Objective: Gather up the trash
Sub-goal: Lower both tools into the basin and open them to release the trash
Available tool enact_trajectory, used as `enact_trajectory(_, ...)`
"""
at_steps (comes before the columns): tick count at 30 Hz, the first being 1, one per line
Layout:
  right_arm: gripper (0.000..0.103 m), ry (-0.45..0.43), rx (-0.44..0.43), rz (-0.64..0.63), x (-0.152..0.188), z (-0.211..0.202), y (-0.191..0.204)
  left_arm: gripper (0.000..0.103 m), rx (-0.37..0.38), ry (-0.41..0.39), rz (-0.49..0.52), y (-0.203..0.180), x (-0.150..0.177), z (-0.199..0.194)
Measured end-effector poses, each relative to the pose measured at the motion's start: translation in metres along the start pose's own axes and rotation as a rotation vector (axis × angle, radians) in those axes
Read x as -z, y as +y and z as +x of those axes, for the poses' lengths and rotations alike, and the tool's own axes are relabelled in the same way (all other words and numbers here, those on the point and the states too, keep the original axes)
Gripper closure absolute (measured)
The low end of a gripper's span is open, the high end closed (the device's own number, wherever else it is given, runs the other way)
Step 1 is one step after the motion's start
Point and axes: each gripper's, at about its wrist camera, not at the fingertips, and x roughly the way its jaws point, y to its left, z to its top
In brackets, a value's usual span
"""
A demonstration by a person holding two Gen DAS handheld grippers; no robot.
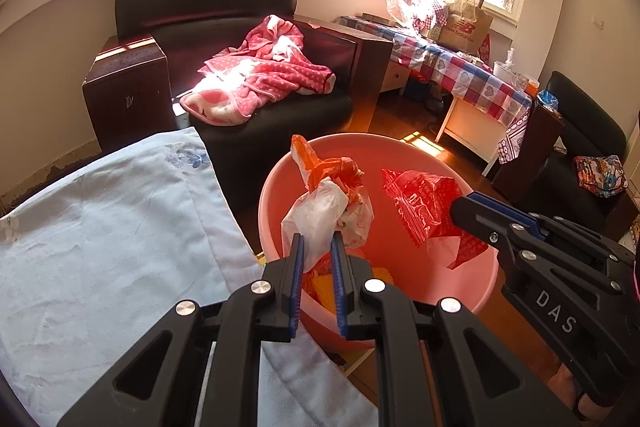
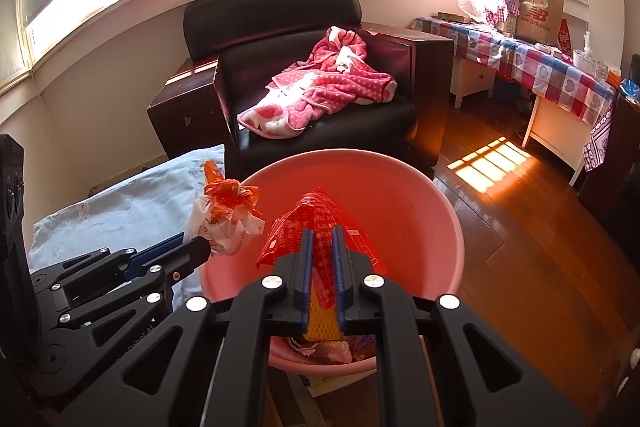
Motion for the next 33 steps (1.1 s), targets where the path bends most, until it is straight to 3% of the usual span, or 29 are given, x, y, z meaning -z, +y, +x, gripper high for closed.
enact_trajectory(33, 0.093, 0.065, 0.038, -0.009, 0.015, 0.024, 0.002, 0.090, 0.015, 0.069, 0.044, -0.003, 0.013, 0.032)
